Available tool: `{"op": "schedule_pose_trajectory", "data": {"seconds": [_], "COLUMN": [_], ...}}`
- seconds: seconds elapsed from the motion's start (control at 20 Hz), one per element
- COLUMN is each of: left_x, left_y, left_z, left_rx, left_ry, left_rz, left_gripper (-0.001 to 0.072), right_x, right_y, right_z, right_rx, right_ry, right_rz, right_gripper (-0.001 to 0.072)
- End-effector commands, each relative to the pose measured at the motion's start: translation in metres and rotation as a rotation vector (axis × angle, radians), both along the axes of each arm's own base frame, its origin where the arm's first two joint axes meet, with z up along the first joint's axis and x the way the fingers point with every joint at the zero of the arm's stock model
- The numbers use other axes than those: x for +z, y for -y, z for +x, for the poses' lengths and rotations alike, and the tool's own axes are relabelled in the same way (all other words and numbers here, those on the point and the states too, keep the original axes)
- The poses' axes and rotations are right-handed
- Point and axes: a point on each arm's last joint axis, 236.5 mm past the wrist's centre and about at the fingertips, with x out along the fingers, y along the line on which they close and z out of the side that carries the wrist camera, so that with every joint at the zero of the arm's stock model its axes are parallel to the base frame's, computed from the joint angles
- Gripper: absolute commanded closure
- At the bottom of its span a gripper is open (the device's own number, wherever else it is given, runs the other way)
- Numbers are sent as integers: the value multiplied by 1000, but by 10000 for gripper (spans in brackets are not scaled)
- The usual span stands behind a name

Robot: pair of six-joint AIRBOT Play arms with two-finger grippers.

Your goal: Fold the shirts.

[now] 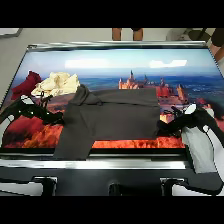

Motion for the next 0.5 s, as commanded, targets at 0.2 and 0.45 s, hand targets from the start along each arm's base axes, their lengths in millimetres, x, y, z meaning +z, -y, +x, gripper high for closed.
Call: {"op": "schedule_pose_trajectory", "data": {"seconds": [0.2,0.45], "left_x": [303,649], "left_y": [-15,-2], "left_z": [79,-76], "left_rx": [109,305], "left_ry": [799,1727], "left_rz": [109,101], "left_gripper": [670,670], "right_x": [279,641], "right_y": [53,58], "right_z": [122,-9], "right_rx": [85,-96], "right_ry": [864,1813], "right_rz": [-352,-703], "right_gripper": [670,669]}}
